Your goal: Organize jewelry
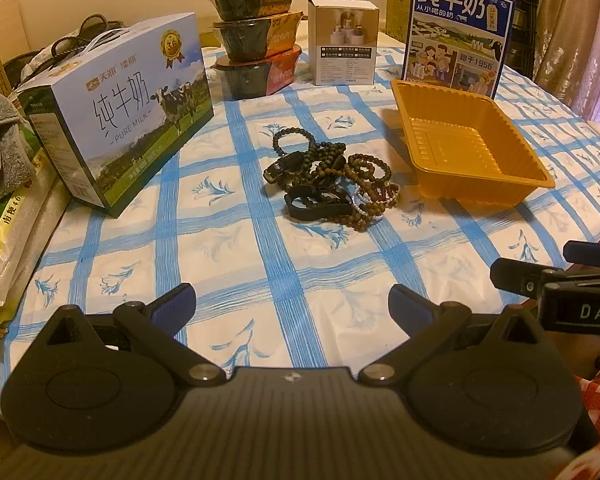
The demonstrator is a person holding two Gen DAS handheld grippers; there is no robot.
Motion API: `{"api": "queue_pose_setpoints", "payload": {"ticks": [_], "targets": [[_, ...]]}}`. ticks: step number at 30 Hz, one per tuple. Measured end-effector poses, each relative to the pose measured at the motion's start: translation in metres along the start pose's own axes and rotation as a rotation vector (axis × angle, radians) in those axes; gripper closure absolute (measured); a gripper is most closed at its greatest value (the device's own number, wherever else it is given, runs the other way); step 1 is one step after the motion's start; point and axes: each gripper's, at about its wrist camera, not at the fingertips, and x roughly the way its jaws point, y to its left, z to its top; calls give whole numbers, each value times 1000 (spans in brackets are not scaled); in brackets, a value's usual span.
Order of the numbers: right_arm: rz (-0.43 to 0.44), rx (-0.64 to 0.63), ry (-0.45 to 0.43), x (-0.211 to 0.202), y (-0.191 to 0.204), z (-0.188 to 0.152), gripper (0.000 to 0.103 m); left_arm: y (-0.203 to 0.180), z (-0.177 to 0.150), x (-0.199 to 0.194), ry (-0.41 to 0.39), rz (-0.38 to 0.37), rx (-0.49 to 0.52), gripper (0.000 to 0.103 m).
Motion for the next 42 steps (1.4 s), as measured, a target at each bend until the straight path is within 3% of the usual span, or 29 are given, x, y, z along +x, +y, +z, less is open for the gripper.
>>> {"api": "queue_pose_setpoints", "payload": {"ticks": [42], "targets": [[1, -3, 1, 1, 3, 2, 0, -1, 3, -2, 3, -6, -11, 1]]}}
